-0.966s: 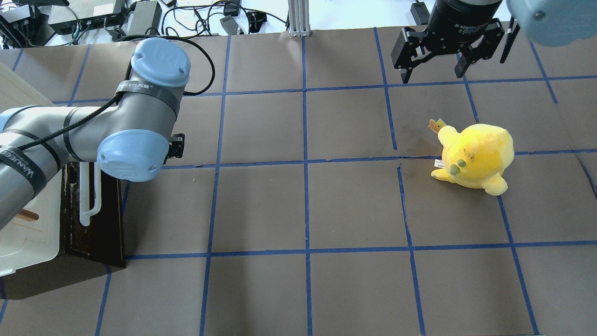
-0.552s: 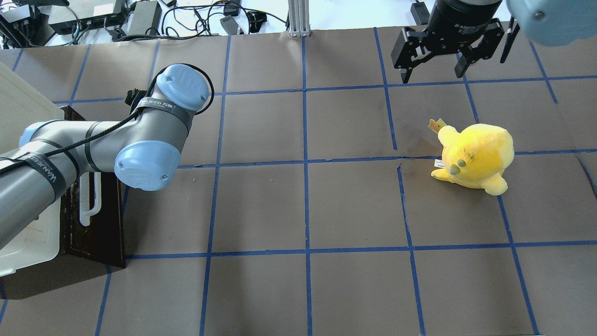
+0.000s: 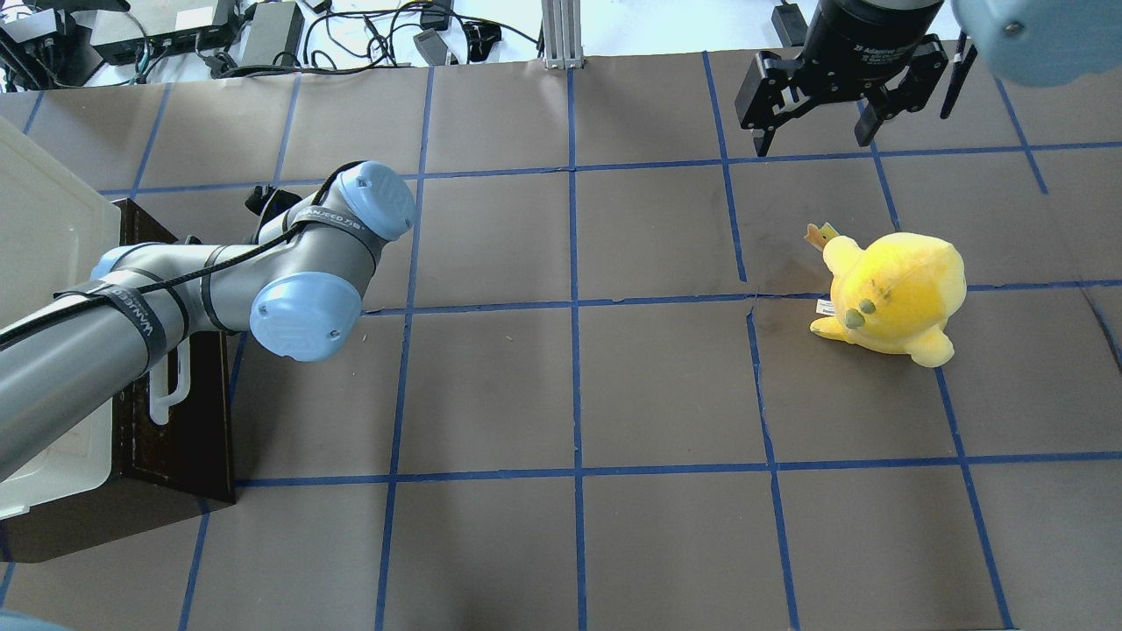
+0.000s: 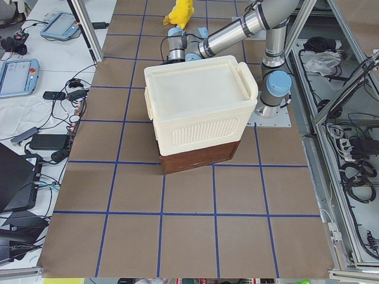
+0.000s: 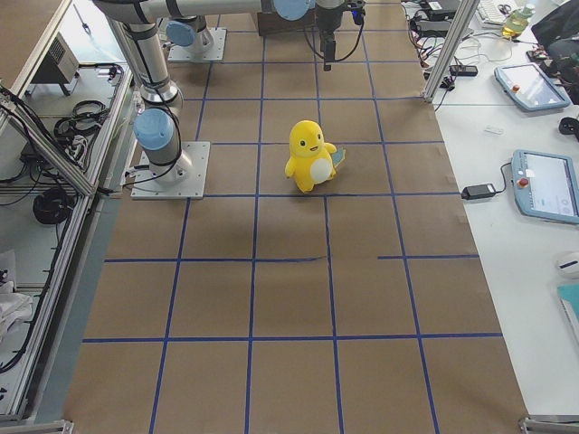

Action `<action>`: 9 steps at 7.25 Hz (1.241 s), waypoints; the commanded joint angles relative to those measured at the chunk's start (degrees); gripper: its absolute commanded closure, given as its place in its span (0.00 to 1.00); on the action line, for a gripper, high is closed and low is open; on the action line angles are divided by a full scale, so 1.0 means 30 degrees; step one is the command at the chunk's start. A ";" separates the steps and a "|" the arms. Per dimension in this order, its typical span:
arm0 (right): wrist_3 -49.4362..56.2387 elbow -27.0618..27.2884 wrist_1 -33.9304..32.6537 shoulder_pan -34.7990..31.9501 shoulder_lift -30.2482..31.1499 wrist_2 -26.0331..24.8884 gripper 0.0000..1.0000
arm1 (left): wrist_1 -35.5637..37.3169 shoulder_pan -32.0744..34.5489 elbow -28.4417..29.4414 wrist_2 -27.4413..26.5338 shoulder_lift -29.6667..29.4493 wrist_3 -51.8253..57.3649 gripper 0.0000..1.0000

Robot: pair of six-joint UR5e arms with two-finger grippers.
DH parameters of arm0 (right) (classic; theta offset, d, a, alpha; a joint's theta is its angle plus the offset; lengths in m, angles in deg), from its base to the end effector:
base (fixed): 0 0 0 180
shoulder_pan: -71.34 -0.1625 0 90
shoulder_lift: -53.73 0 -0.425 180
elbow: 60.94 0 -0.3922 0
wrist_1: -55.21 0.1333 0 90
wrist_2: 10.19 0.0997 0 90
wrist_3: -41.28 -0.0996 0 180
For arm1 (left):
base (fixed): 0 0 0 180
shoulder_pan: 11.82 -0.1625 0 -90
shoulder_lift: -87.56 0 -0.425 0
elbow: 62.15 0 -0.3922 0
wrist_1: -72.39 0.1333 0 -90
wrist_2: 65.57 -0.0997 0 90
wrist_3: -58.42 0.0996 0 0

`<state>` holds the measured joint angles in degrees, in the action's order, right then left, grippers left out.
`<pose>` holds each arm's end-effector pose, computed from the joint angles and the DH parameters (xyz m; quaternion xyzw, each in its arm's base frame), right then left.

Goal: Pull drawer sideways
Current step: 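Lower the open left gripper around the white drawer handle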

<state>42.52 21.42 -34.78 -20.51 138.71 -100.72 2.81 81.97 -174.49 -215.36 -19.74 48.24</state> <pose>0.1495 -0.5286 0.5088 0.0268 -0.9994 0.0228 0.0045 -0.0806 -0.5018 0.2379 0.0354 0.8581 0.0839 0.5054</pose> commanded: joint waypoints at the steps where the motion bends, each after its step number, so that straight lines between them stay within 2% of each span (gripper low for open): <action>1: 0.0000 -0.0001 0.0000 -0.0001 0.0001 0.0000 0.00 | -0.0010 -0.0090 -0.0168 -0.0837 -0.0616 -0.0062 0.13; 4: 0.0000 -0.0001 0.0000 -0.0001 0.0001 0.0000 0.00 | -0.0010 -0.0584 -0.0170 -0.0930 -0.0882 -0.0034 0.14; 6: 0.0000 -0.0001 0.0000 -0.0001 0.0001 0.0000 0.00 | -0.0388 -0.0881 -0.0112 -0.0930 -0.0737 0.0055 0.17; 7: 0.0000 -0.0001 0.0000 -0.0001 0.0001 0.0000 0.00 | -0.0391 -0.0852 -0.0024 -0.0901 -0.0824 -0.0004 0.21; 9: 0.0000 -0.0001 0.0000 -0.0001 0.0001 0.0000 0.00 | -0.0420 -0.0706 0.0152 -0.0814 -0.0971 -0.0034 0.22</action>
<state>42.52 21.42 -34.79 -20.51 138.72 -100.72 1.61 79.67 -174.28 -217.97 -22.41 48.20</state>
